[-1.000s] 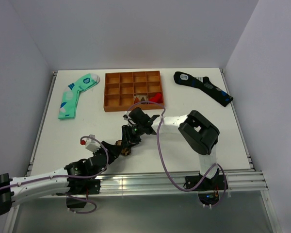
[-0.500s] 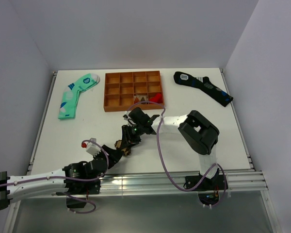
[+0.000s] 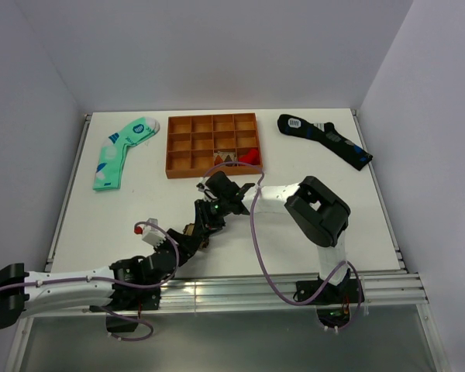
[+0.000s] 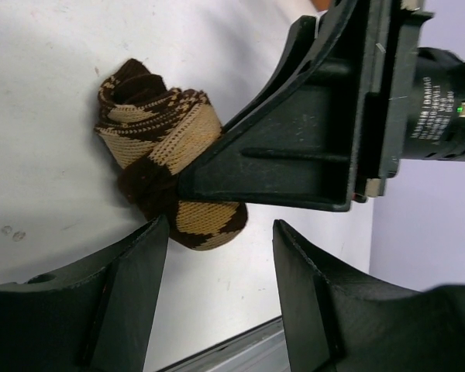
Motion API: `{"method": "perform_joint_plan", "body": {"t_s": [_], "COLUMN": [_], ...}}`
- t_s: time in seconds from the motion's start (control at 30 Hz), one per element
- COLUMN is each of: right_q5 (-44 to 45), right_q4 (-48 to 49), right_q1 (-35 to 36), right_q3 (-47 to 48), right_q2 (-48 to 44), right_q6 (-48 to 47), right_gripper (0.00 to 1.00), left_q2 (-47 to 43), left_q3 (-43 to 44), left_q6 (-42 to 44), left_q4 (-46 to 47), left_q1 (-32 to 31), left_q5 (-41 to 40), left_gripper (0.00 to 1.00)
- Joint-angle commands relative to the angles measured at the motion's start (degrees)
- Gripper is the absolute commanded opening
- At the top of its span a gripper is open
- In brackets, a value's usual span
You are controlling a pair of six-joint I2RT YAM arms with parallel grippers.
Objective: Roll the socks
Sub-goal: Pick up the sock at the center of the board.
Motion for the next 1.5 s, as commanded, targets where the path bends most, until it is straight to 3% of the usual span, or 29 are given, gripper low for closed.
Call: {"method": "perform_joint_plan", "body": {"t_s": [0.0, 0.7, 1.13, 1.47], "right_q5": [8.71, 8.01, 7.21, 5.46], "right_q4": [-9.56, -9.83, -10.44, -9.38], "right_q1": [0.41, 0.32, 0.06, -0.03], "right_q3": [-3.09, -3.45, -3.18, -3.45], "right_q2": [5.41, 6.03, 6.73, 6.91], "right_q6": [-2.15, -2.42, -2.77, -2.51], "right_gripper": [0.27, 0.26, 0.26, 0.26], "left_q2": [2.59, 8.39, 9.01, 16.12], "left_q3": [-3.84, -6.65, -5.42, -4.72], "left_q6": [-0.49, -3.57, -3.74, -0.76], "left_q4": [5.26, 8.35, 2.29, 10.01], "left_q1": [-0.31, 0.48, 3.74, 4.79], "left_q5": [-0.76, -2.43, 0.38, 0.91], "left_gripper": [0.62, 0.64, 0.63, 0.63]}}
